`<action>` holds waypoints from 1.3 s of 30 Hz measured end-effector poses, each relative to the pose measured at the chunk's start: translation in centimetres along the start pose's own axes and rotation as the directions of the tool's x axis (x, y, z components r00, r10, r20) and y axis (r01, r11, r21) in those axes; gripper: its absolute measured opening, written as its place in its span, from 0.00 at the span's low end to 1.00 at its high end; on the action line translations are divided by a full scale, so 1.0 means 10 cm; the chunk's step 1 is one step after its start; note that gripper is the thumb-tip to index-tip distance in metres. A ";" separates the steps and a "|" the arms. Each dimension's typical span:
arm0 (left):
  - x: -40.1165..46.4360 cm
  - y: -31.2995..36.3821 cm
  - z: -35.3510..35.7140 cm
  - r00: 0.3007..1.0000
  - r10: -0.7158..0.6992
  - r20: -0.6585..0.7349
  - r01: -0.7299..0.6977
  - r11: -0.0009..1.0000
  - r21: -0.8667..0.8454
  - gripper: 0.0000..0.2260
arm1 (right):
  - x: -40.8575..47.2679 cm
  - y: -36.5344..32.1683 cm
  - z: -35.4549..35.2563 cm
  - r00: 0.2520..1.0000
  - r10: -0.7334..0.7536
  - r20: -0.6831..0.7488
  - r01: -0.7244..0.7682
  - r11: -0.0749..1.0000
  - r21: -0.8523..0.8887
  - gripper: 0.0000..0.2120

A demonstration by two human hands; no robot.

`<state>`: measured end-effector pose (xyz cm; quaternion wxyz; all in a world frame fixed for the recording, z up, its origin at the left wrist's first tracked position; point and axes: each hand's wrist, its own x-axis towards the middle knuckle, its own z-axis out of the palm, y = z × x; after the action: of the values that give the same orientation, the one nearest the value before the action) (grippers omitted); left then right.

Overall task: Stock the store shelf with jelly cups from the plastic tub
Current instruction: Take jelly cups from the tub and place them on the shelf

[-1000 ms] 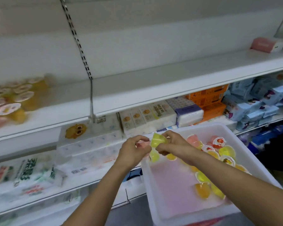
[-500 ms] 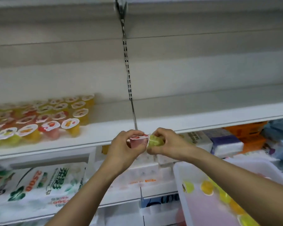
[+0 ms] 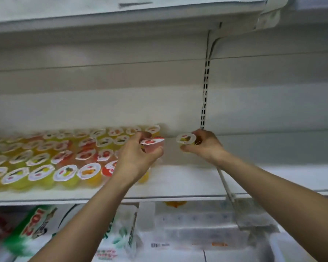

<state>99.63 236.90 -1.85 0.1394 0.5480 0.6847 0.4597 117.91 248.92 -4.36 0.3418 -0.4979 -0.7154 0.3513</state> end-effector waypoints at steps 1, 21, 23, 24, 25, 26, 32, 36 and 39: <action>0.07 -0.03 -0.08 1.000 0.006 -0.016 -0.006 1.000 0.008 0.17 | 0.13 -0.03 0.09 1.000 0.016 -0.009 -0.016 1.000 -0.018 0.21; 0.84 -0.36 -0.46 0.996 -0.089 0.020 0.087 0.993 0.077 0.25 | 1.17 -0.08 0.76 0.997 0.072 -0.038 -0.076 0.989 -0.126 0.14; 0.88 -0.34 -0.41 0.996 -0.073 0.046 0.068 0.992 0.102 0.26 | 1.14 -0.05 0.73 0.997 0.083 -0.003 -0.082 0.983 -0.165 0.28; 0.91 -0.32 -0.38 0.997 -0.059 0.058 0.052 0.992 0.113 0.26 | 1.09 -0.05 0.70 0.997 0.074 0.001 -0.073 0.982 -0.177 0.35; 0.94 -0.31 -0.34 0.997 -0.042 0.070 0.033 0.992 0.123 0.26 | 1.03 -0.05 0.67 0.999 0.048 -0.009 -0.048 0.983 -0.176 0.38; 0.98 -0.29 -0.29 0.996 -0.026 0.082 0.014 0.990 0.140 0.26 | 0.95 -0.05 0.62 1.000 0.009 -0.026 -0.014 0.984 -0.176 0.37; 1.20 -0.24 0.12 0.969 0.108 0.221 -0.189 0.903 0.387 0.24 | 0.51 -0.05 0.31 0.991 -0.125 -0.047 0.102 0.936 -0.336 0.19; 1.29 -0.24 0.36 0.936 0.196 0.293 -0.346 0.677 0.649 0.26 | 0.26 -0.08 0.12 0.985 -0.154 -0.080 0.123 0.944 -0.307 0.16; 1.34 -0.27 0.47 0.923 0.190 0.334 -0.380 0.578 0.722 0.27 | 0.14 -0.09 0.03 0.978 -0.174 -0.116 0.136 0.950 -0.282 0.15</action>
<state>96.35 250.92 -2.32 -0.1116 0.7046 0.6970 0.0726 116.87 249.94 -3.56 0.3456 -0.5056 -0.7684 0.1858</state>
